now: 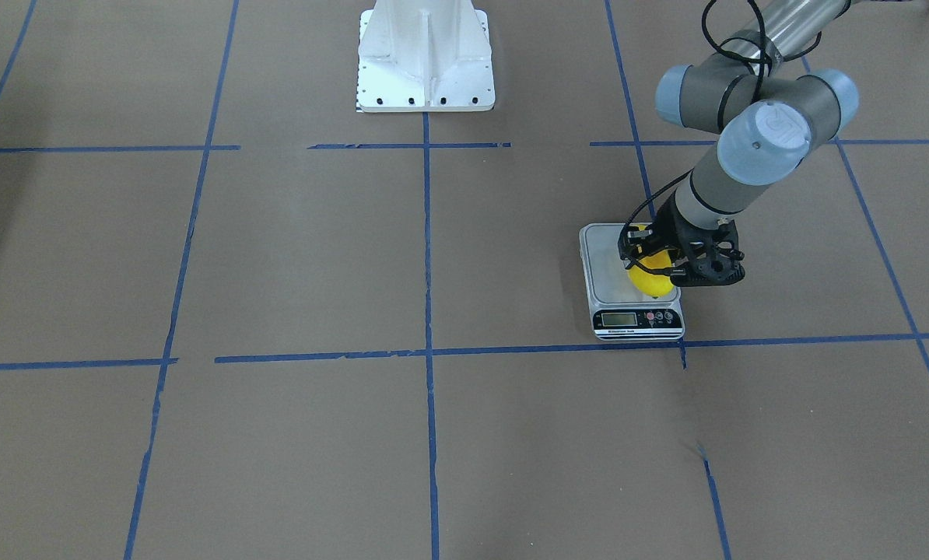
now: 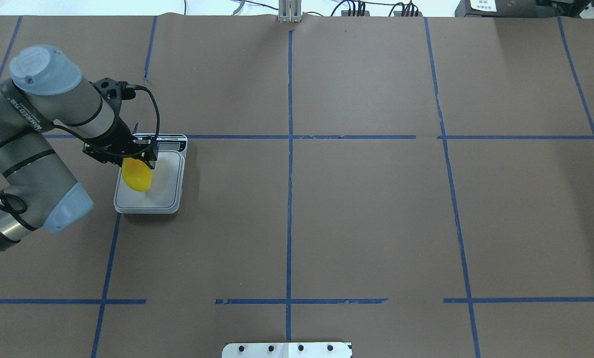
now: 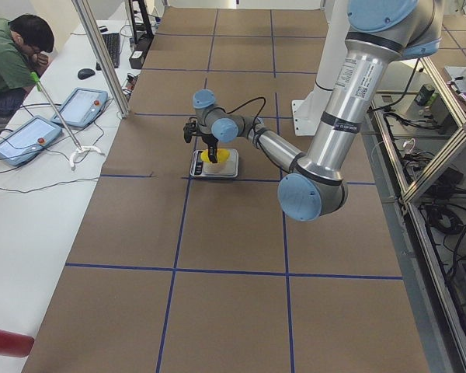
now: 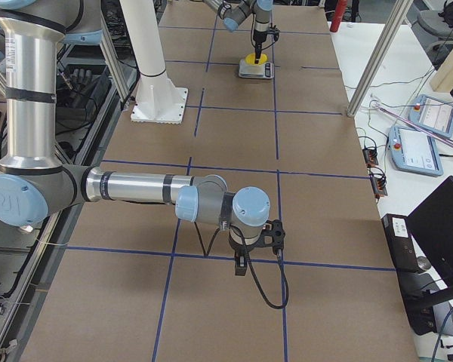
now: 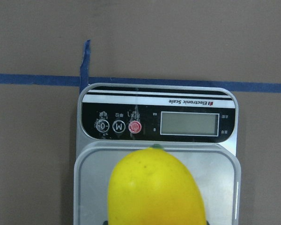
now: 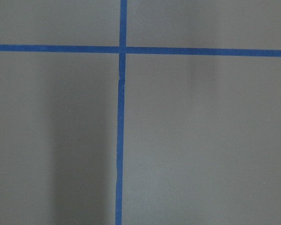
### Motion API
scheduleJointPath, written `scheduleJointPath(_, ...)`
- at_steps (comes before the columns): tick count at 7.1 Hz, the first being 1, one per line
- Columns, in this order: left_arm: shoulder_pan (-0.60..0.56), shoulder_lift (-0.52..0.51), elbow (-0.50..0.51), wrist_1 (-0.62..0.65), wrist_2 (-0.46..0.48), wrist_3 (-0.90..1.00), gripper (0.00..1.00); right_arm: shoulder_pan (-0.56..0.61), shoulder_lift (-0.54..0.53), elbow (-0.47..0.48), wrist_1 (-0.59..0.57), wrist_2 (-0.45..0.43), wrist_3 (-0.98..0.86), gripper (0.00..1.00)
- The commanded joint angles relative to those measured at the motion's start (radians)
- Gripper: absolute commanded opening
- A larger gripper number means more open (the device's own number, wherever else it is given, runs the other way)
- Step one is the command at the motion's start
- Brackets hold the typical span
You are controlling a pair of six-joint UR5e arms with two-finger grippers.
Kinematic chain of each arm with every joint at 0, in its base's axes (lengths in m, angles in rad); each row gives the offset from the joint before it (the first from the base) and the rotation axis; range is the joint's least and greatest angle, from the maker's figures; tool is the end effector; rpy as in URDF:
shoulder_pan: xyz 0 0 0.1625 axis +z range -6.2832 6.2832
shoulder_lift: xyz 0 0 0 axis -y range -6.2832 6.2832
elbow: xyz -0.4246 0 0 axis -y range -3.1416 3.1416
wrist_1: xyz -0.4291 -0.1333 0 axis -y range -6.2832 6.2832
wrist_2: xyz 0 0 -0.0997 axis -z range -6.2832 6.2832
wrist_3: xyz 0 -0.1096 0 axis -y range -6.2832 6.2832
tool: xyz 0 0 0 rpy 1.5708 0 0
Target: Weigh mango
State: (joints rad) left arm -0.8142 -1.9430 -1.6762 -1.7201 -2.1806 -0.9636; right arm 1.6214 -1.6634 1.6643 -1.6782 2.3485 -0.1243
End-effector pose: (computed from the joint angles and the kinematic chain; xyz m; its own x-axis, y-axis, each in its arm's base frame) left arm 0.4079 -0.5349 0.3751 0.6651 -0.0232 -0.7464 -0.0170 0.9988 -0.0462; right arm 0.0806 -0.4772 0.6731 0.7086 -0.0134 0.7055 0.0378 0.9991 -0.0190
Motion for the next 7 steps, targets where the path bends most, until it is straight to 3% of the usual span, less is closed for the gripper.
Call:
scheduleJointPath(1,0.004,0.001,0.016,-0.001,0.001,0.009,1.00,0.000,0.001,0.000,0.000,0.000,0.000,1.00)
scheduleJointPath(4,-0.092,-0.001,-0.084,0.034,0.004,0.037,1.00,0.000,0.001,0.000,0.000,0.000,0.000,1.00)
scheduleJointPath(7,-0.375,0.001,-0.174,0.316,-0.030,0.404,1.00,0.000,0.001,0.000,0.000,0.000,0.000,1.00)
